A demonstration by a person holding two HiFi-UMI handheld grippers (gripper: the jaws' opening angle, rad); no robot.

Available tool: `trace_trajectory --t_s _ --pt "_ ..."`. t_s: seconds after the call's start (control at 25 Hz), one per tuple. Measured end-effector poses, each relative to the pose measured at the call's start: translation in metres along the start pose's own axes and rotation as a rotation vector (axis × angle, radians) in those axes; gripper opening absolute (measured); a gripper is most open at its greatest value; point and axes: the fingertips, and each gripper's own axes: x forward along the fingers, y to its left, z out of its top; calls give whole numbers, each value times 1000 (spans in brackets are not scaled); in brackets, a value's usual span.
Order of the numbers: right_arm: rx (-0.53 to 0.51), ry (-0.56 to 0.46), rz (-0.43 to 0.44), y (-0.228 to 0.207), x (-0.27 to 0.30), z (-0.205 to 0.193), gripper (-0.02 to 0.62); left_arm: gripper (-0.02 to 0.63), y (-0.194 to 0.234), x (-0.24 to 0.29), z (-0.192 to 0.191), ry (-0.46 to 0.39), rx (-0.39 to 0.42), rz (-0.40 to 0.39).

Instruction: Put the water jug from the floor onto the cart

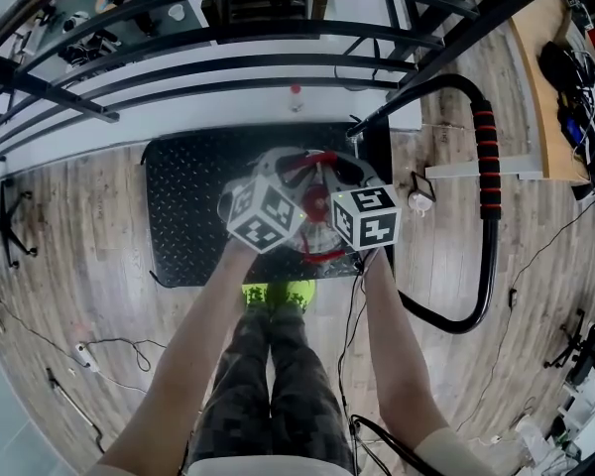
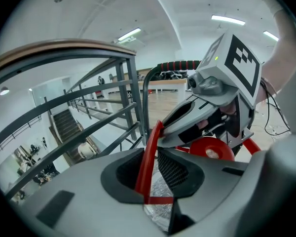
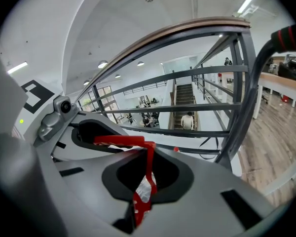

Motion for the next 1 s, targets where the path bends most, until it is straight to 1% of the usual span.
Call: trace_trajectory --t_s 0.12,0.24,0.28,0.32,0.36,0.52,0.68,0.8,0.88,1.0 --pt "-20 -4 -21 2 -3 -1 20 66 -1 -6 -2 0 1 9" --pt "-12 -5 -25 3 -5 0 31 89 1 -10 -6 8 -2 23" --pt "-6 -3 -27 3 -7 -1 64 94 2 -12 -6 11 -3 29" --pt "-1 -1 -31 3 -9 -1 119 101 3 -14 -6 12 -2 35" --pt "0 0 -35 3 -11 0 150 104 4 -17 -5 11 -1 41" --pt "-17 -6 -54 7 -24 3 152 107 5 -30 3 4 19 56" --pt "-9 -38 -87 14 -47 16 152 107 6 -53 18 -11 30 65" --pt "-3 -65 -102 25 -74 32 150 106 1 -80 40 -32 49 73" --pt "-4 -81 -105 38 -98 43 150 106 -10 -102 56 -44 72 77" --pt "-3 -106 -95 62 -132 63 141 104 -24 -136 81 -75 87 74"
